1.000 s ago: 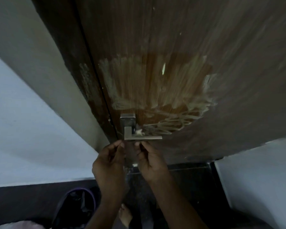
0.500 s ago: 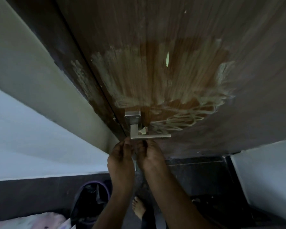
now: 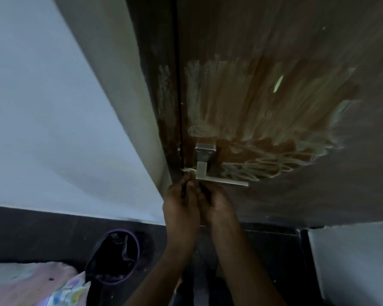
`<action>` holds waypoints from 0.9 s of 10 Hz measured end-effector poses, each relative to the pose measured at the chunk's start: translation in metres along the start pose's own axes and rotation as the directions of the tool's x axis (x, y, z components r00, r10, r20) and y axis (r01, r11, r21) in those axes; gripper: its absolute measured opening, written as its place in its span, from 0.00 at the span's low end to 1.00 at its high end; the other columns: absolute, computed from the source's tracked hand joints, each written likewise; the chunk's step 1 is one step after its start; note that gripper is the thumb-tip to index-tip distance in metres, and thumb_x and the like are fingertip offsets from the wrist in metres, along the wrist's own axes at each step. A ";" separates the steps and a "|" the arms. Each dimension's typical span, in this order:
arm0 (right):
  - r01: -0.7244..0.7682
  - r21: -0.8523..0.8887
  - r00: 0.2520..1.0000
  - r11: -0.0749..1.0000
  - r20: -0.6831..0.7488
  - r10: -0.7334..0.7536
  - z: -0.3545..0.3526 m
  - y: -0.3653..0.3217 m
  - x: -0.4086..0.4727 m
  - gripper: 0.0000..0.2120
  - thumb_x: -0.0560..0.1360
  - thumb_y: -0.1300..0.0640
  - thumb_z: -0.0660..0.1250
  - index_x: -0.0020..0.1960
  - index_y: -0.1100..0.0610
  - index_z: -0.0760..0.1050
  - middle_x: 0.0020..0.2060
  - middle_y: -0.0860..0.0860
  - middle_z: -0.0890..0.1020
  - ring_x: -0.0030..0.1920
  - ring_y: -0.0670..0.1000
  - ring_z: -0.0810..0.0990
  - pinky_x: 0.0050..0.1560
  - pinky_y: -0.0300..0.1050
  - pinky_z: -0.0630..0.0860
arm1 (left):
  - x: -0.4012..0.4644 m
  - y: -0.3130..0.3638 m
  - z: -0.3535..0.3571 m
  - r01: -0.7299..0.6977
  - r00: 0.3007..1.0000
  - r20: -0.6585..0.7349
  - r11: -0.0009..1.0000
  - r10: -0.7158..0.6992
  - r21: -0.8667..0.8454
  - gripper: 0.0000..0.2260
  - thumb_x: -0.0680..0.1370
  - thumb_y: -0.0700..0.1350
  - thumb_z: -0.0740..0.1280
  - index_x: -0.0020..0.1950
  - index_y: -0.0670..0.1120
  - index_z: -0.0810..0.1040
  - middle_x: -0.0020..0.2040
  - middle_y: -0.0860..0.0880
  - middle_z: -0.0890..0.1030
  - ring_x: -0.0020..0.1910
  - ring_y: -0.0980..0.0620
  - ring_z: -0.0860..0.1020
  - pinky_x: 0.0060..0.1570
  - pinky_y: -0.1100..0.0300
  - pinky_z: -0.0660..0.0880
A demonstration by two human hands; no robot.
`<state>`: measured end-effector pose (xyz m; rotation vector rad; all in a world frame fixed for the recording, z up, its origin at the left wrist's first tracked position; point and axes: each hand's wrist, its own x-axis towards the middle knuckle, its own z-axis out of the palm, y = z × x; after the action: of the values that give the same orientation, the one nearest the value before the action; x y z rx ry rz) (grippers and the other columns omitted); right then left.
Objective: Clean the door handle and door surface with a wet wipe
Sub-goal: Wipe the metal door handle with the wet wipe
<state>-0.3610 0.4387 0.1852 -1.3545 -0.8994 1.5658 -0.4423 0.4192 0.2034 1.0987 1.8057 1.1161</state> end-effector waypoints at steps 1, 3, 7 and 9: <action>-0.077 0.095 0.997 0.992 0.017 0.075 -0.001 -0.005 -0.008 0.08 0.73 0.48 0.66 0.42 0.41 0.84 0.42 0.44 0.85 0.48 0.46 0.83 0.54 0.44 0.80 | 0.000 -0.003 0.004 0.006 1.000 0.000 0.995 -0.006 -0.096 0.11 0.83 0.47 0.64 0.62 0.57 0.81 0.56 0.60 0.81 0.54 0.64 0.79 0.53 0.71 0.74; -0.362 0.503 0.903 0.785 -0.019 0.428 0.024 -0.013 0.003 0.12 0.81 0.54 0.61 0.51 0.58 0.82 0.43 0.57 0.86 0.46 0.54 0.85 0.49 0.47 0.78 | 0.015 -0.004 0.005 -0.040 0.993 -0.114 0.999 0.040 -0.001 0.07 0.81 0.44 0.66 0.47 0.54 0.82 0.40 0.60 0.81 0.42 0.65 0.79 0.40 0.77 0.68; -0.385 0.496 0.875 0.779 -0.072 0.478 0.024 -0.032 -0.012 0.13 0.79 0.58 0.64 0.56 0.64 0.82 0.52 0.62 0.85 0.55 0.60 0.83 0.59 0.53 0.77 | 0.017 0.006 0.015 -0.066 0.976 -0.218 0.976 0.019 -0.209 0.09 0.76 0.32 0.71 0.54 0.41 0.86 0.43 0.61 0.83 0.44 0.59 0.82 0.47 0.80 0.70; -0.281 0.310 0.932 0.908 -0.137 0.336 0.003 -0.036 -0.029 0.10 0.75 0.63 0.65 0.50 0.58 0.85 0.47 0.56 0.87 0.46 0.53 0.84 0.44 0.44 0.77 | 0.019 0.036 0.005 -0.300 0.925 -0.312 0.920 0.217 -0.250 0.18 0.75 0.32 0.72 0.55 0.54 0.84 0.47 0.72 0.81 0.49 0.68 0.81 0.49 0.74 0.76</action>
<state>-0.3571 0.4251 0.2295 -1.4526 -0.3338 1.6937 -0.4349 0.4475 0.2324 1.0634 1.6543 1.7159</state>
